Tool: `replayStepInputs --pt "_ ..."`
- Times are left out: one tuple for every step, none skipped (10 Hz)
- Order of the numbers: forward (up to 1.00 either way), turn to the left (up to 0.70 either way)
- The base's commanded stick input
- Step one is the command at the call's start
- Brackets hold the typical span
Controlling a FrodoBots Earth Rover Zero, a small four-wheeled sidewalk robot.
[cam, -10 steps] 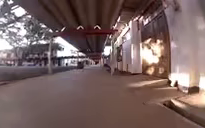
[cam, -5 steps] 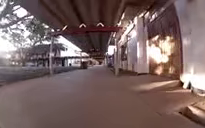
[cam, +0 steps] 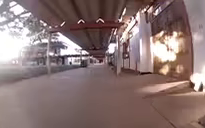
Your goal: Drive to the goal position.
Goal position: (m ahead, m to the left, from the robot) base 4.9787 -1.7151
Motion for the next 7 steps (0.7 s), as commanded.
replayStepInputs --pt "0.70 0.00" --pt "0.70 0.00" --pt "0.70 0.00" --pt "0.70 0.00" --pt "0.70 0.00" --pt "0.70 0.00" --pt "0.70 0.00"
